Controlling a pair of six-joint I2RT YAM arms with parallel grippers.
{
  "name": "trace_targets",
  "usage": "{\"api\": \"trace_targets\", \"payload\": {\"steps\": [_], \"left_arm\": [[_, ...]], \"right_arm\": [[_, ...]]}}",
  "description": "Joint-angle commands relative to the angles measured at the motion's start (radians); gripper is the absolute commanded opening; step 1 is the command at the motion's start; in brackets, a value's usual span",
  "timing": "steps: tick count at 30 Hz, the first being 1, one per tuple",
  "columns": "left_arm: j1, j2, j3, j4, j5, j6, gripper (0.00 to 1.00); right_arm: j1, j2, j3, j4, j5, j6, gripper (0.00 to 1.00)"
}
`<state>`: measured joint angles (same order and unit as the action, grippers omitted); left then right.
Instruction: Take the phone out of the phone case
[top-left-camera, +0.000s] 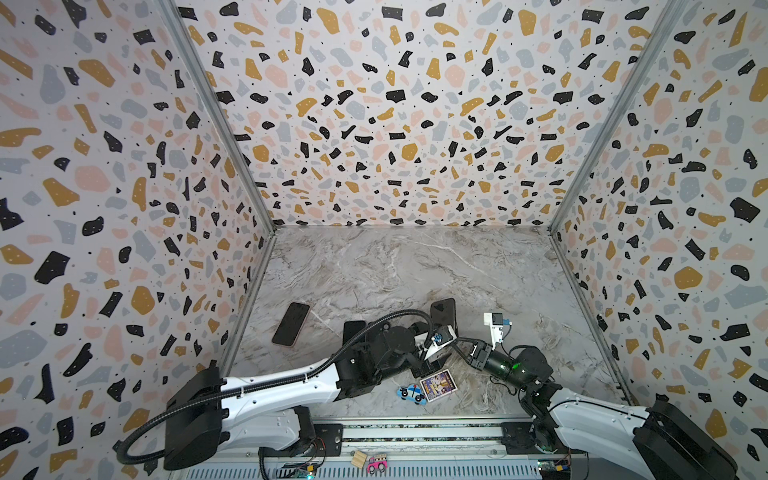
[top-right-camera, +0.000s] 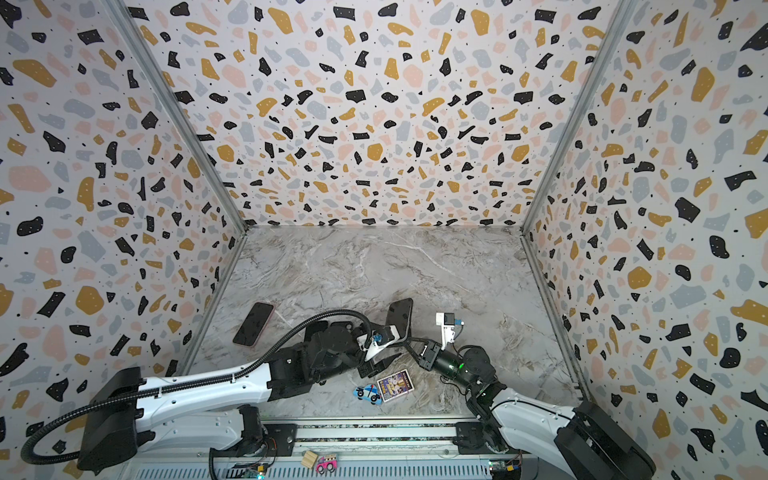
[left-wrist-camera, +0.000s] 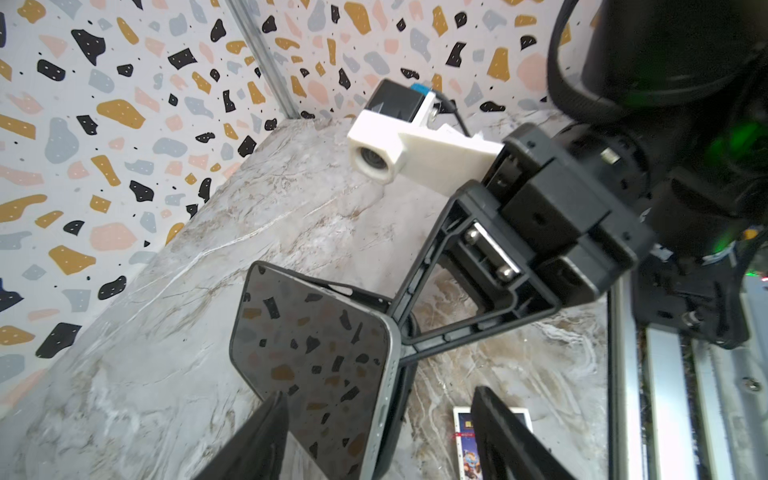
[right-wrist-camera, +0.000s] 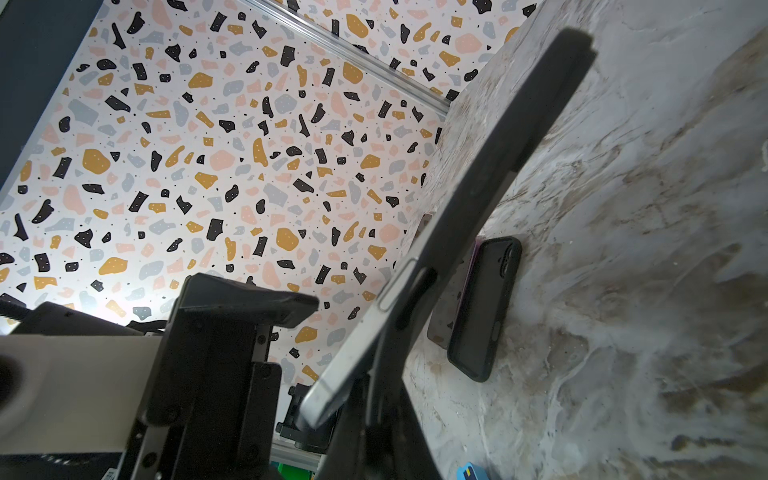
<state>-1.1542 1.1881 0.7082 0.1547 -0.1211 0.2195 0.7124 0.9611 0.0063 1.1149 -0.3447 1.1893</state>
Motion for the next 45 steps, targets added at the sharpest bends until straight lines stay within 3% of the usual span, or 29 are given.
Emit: {"api": "trace_targets", "payload": {"steps": [1, 14, 23, 32, 40, 45], "left_arm": [[-0.006, 0.018, 0.047, 0.006, -0.076, 0.049, 0.70], [-0.006, 0.079, 0.080, 0.044, -0.222, 0.064, 0.64], [-0.006, 0.090, 0.067, 0.091, -0.233, 0.068, 0.57], [-0.006, 0.128, 0.060, 0.121, -0.154, 0.074, 0.44], [-0.007, 0.144, 0.057, 0.131, -0.098, 0.067, 0.18], [-0.006, 0.136, 0.043, 0.139, -0.062, 0.066, 0.10]], "right_arm": [[-0.002, -0.012, 0.006, 0.096, -0.003, -0.004, 0.00], [-0.001, 0.005, 0.008, 0.116, -0.008, 0.001, 0.00], [0.007, 0.037, 0.012, 0.151, -0.013, 0.010, 0.00], [0.012, 0.045, 0.011, 0.165, -0.015, 0.012, 0.00], [0.012, 0.037, 0.011, 0.157, -0.013, 0.012, 0.00], [0.012, 0.029, 0.009, 0.146, -0.011, 0.013, 0.00]]}}
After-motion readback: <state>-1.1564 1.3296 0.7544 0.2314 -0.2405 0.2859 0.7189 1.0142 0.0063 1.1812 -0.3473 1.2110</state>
